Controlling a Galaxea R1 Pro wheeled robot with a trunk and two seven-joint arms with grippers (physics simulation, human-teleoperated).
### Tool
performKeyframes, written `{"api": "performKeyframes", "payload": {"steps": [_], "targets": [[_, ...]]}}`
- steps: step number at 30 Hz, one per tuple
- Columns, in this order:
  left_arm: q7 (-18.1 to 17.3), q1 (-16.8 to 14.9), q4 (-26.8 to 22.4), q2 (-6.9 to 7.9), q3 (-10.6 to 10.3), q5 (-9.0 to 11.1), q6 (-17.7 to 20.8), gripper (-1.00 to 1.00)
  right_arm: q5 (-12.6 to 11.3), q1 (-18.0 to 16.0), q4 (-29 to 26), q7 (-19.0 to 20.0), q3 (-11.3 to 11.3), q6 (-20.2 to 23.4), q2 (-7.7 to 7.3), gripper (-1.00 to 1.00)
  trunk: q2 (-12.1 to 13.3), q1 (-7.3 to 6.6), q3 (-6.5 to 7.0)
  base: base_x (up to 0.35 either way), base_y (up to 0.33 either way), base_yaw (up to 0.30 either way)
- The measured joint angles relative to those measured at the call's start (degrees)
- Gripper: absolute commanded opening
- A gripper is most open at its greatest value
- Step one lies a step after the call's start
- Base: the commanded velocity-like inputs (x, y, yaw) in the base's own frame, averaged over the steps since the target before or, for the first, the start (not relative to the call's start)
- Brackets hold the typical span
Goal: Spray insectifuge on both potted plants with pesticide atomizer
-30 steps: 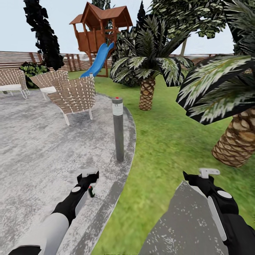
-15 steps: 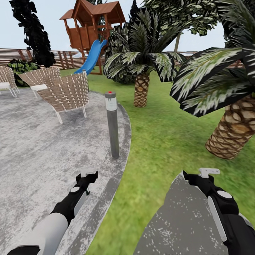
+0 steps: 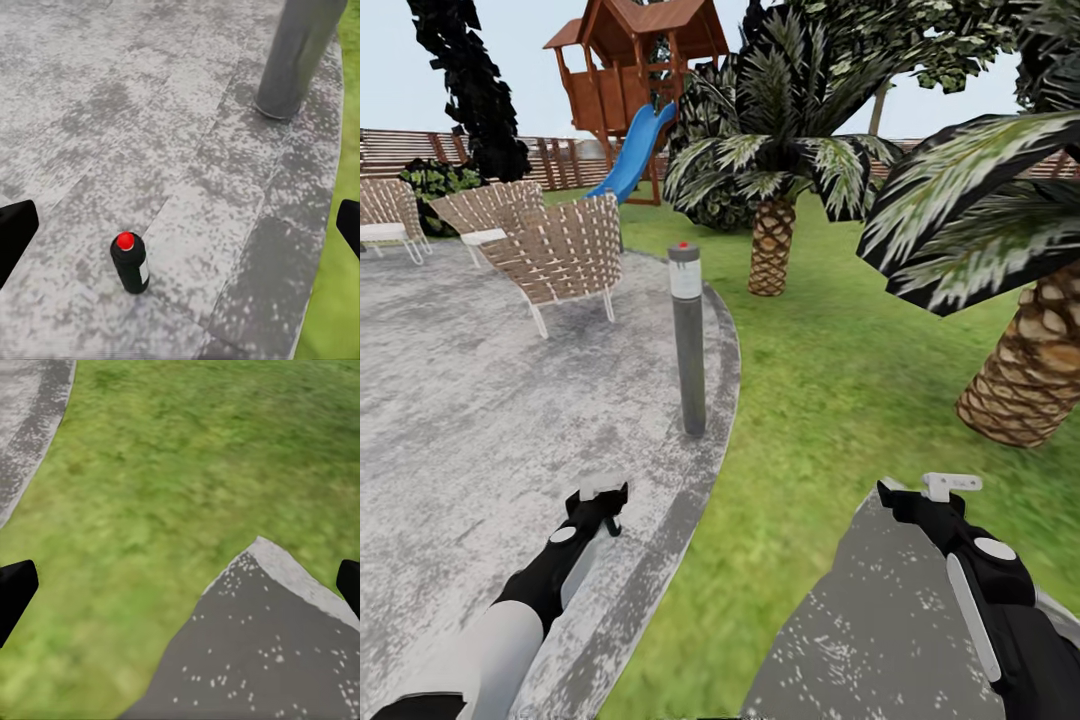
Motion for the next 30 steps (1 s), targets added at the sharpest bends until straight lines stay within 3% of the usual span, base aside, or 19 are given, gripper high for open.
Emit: {"api": "performKeyframes", "payload": {"steps": [15, 30], "targets": [[0.0, 0.0, 0.0, -0.06, -0.1, 0.0, 0.0, 1.00, 0.0, 0.0, -0.1, 0.0, 0.0, -0.1, 0.01, 1.00, -1.0, 0.78, -3.68, 0.000, 0.000, 0.054], [0.0, 0.1, 0.0, 0.09, 0.0, 0.0, -0.7, 1.00, 0.0, 0.0, -0.1, 0.0, 0.0, -0.1, 0.18, 1.00, -1.2, 1.17, -8.22, 0.000, 0.000, 0.001]]}}
